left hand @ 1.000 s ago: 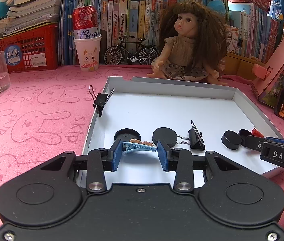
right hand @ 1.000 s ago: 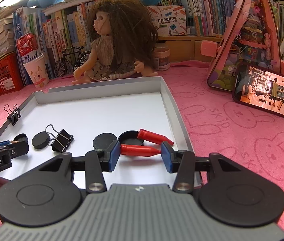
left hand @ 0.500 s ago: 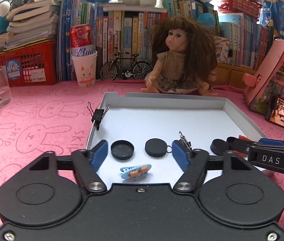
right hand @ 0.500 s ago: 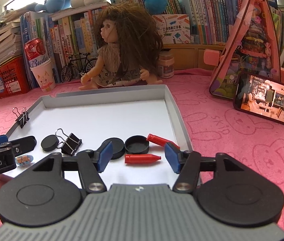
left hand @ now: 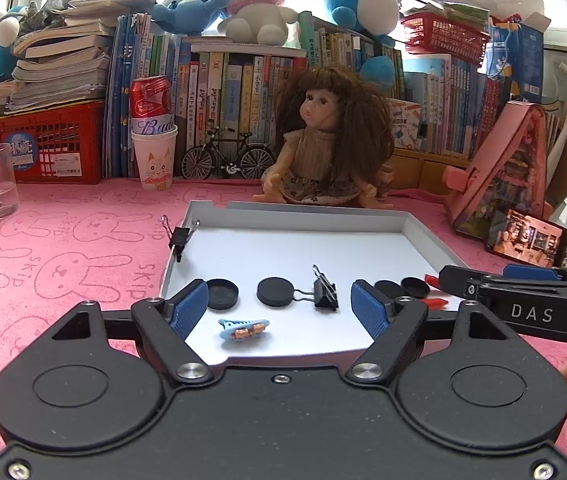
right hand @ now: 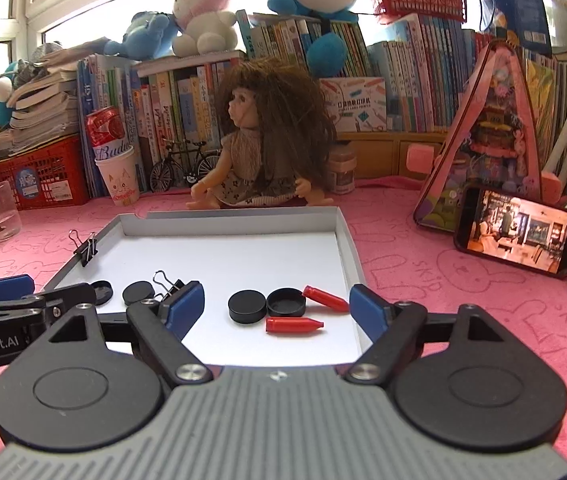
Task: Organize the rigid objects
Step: 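Open both grippers to drop the hair clip and red cap into the tray, then withdraw both grippers from the tray toward the remaining items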
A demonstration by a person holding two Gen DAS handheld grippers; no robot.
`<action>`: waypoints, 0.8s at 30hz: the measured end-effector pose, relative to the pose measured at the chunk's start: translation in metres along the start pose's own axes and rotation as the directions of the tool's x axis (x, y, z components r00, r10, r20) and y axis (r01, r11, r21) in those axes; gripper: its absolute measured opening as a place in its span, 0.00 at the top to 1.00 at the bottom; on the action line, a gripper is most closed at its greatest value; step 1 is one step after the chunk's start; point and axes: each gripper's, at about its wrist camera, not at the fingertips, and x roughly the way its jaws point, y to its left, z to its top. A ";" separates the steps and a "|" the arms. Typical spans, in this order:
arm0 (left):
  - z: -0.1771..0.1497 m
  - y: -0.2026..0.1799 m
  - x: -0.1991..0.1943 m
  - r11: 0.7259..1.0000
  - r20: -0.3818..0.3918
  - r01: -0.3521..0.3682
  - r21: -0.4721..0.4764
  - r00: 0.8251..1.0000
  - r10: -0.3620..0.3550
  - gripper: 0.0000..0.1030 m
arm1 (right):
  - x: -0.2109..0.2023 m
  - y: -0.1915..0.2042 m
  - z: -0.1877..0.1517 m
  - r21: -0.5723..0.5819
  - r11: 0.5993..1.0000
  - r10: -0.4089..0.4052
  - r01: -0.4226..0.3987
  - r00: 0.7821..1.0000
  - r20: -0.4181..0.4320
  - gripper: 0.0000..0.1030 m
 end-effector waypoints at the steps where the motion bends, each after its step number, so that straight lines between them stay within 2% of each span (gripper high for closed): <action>1: -0.001 -0.001 -0.002 1.000 0.000 0.006 0.003 1.000 -0.006 0.25 | -0.003 0.000 0.000 -0.003 1.000 0.000 0.000 1.000 0.005 0.14; 10: -0.018 -0.006 -0.022 0.999 -0.018 0.036 0.005 0.999 -0.036 0.25 | -0.026 -0.005 -0.014 -0.020 1.000 0.001 -0.001 0.999 0.033 0.13; 24: -0.051 -0.021 -0.054 0.992 -0.011 0.083 0.098 0.997 -0.082 0.24 | -0.048 -0.006 -0.051 -0.042 0.999 -0.009 0.011 0.999 0.051 0.10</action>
